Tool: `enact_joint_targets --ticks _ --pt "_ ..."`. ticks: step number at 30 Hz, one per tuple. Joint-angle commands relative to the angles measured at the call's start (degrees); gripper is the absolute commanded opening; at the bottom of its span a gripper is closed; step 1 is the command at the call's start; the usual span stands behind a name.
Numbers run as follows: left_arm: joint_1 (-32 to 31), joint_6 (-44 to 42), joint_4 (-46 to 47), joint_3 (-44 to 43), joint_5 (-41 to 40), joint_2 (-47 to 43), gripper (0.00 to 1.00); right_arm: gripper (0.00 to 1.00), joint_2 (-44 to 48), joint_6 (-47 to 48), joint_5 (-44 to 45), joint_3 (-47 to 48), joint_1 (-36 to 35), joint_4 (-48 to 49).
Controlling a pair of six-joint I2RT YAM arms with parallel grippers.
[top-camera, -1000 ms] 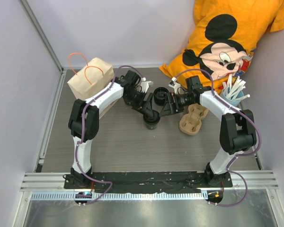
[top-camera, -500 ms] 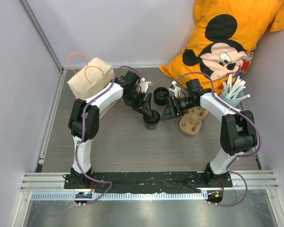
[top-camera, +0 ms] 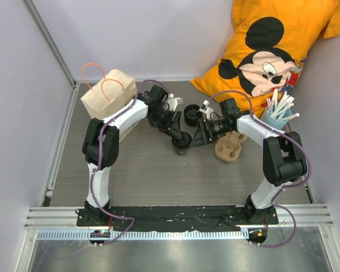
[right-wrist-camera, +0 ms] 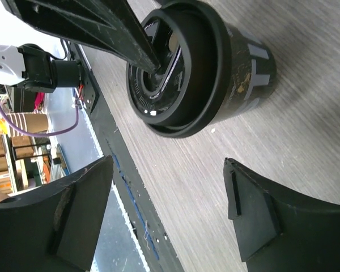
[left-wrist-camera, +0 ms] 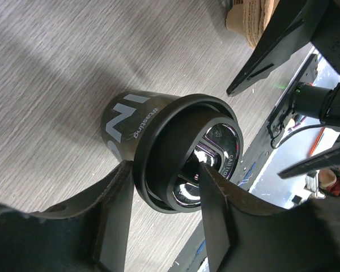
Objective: Pack the takeout coffee
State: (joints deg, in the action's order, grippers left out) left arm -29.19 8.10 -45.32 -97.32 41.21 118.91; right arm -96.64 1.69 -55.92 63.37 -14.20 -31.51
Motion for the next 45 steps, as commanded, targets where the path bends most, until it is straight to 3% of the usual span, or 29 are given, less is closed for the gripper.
enact_joint_targets --ticks 1,8,26,35,40,45 --pt "-0.6 -0.63 1.29 1.34 -4.38 2.55 0.48 0.8 -1.09 -1.61 -1.47 -0.01 -0.22 4.52" --pt "-0.87 -0.98 1.02 1.61 -6.67 3.08 0.44 0.65 -3.9 -1.61 -3.23 1.14 -0.04 4.96" --pt "-1.48 -1.33 0.67 1.69 -7.9 3.78 0.38 0.52 -9.27 -4.85 -11.75 1.49 1.27 8.74" --pt "-2.01 -1.59 0.58 1.87 -8.25 3.61 0.35 0.44 -8.92 -12.06 -10.97 -1.5 2.77 18.23" --pt "-2.1 -1.77 0.5 1.96 -8.78 3.34 0.32 0.31 -9.35 -13.47 -10.44 -1.94 2.68 19.47" --pt "-2.45 -2.38 -0.03 2.04 -9.48 3.08 0.27 0.28 -9.09 -13.56 -8.16 -2.82 2.77 19.73"
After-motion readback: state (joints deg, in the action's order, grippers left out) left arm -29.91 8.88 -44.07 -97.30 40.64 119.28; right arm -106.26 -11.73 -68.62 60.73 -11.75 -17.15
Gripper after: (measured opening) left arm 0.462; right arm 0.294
